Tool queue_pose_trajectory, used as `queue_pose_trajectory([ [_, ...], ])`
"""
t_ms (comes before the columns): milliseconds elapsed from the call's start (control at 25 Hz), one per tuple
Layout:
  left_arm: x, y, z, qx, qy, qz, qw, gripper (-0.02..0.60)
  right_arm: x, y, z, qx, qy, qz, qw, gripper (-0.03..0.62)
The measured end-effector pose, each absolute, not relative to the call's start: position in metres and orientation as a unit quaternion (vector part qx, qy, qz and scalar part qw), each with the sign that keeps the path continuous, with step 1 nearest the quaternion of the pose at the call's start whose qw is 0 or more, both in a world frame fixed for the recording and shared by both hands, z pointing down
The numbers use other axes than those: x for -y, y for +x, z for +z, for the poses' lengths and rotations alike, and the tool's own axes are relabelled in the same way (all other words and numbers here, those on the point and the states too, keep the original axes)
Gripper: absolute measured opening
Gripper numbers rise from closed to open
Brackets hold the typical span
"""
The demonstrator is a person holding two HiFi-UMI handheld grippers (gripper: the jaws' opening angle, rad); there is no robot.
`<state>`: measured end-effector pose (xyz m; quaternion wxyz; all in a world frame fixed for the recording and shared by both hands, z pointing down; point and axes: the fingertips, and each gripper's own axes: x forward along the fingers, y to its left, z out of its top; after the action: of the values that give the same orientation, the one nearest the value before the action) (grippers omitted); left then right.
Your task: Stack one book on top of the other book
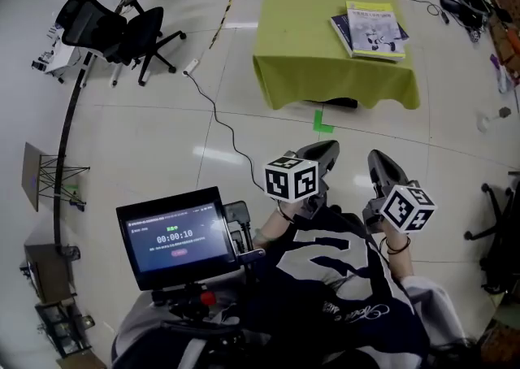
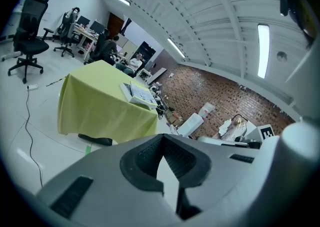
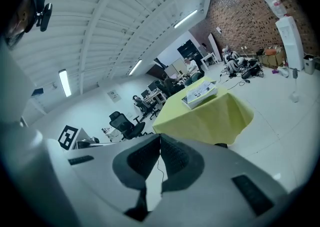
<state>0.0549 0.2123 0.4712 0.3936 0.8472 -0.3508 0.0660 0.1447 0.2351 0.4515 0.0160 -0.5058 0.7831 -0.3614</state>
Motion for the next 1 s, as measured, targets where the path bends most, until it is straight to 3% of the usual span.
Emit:
queue_pose_trajectory([
  [440, -0.21, 0.023, 0.481, 0.405, 0.824, 0.051, 0.393, 0.005, -0.22, 0.121, 0.461, -0.817, -0.456, -0.353, 0.007, -0.005],
  [1000, -0.211, 0.047, 0.47, 0.37, 0.848, 0.081, 0.37, 0.005, -0.23, 0.128, 0.449, -0.816, -0.47, -0.336, 0.015, -0.005],
])
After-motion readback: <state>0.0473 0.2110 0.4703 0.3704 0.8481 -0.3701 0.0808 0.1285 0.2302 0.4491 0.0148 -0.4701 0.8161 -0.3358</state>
